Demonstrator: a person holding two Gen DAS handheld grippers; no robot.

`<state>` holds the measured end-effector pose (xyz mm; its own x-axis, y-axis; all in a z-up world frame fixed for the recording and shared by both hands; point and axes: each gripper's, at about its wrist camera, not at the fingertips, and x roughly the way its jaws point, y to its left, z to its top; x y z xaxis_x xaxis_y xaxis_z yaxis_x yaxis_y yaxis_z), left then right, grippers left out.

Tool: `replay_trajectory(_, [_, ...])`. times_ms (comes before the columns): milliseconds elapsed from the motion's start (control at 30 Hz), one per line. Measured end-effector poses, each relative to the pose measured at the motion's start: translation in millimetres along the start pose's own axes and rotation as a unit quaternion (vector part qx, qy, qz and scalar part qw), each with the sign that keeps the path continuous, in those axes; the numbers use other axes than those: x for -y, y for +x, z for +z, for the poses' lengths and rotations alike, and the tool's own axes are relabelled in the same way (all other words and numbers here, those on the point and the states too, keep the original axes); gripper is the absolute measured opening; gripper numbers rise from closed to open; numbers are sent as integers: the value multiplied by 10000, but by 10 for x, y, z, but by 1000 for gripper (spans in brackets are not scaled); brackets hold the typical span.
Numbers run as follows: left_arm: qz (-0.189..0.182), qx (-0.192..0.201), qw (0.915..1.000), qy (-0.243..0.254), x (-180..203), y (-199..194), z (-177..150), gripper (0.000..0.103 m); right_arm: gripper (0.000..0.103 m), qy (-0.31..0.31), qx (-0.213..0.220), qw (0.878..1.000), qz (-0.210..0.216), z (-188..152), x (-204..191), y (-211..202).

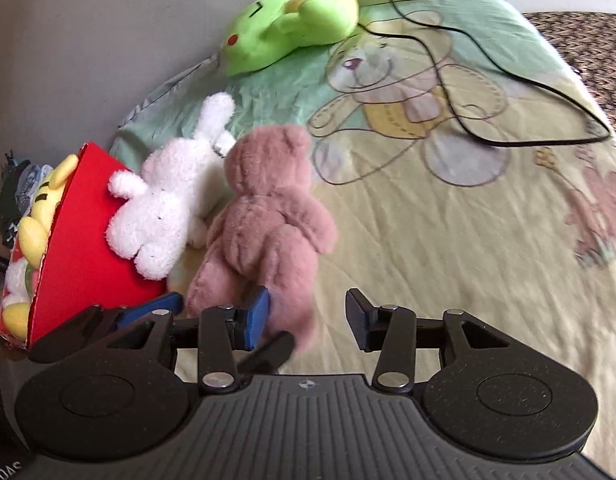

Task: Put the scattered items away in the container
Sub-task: 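Close the right gripper on the pink teddy bear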

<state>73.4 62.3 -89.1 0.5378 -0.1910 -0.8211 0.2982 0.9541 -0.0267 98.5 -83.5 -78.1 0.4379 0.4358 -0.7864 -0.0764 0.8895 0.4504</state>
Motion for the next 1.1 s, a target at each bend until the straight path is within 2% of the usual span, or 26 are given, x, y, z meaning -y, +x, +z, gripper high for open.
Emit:
replay_trajectory(133, [-284, -28, 9996, 42, -16, 48, -5, 96, 47, -83, -128, 9999, 25, 48, -47, 129])
replay_trajectory(233, [-564, -87, 9983, -92, -88, 93, 5, 93, 43, -48, -211, 9997, 68, 47, -39, 205])
replay_trajectory(300, [-771, -115, 9967, -218, -133, 115, 3, 89, 32, -41, -234, 9996, 121, 55, -26, 222])
replay_trajectory(400, [-952, -130, 9950, -288, -151, 118, -6, 83, 30, 71, -250, 9995, 179, 55, -3, 219])
replay_trajectory(467, [-1067, -139, 9939, -259, -143, 92, -16, 76, 29, 21, -232, 9996, 167, 38, -9, 195])
replay_trajectory(633, [-1360, -184, 9904, -181, -102, -15, -96, 73, 29, -118, -202, 9997, 117, -47, 1, 71])
replay_trajectory(833, [-1700, -275, 9846, 296, 74, -257, -332, 72, 29, -137, -269, 9995, 5, -325, 35, -187])
replay_trajectory(1100, [-2045, -495, 9710, 1134, 354, -579, -832, 72, 29, -126, -463, 9988, -135, -865, 133, -519])
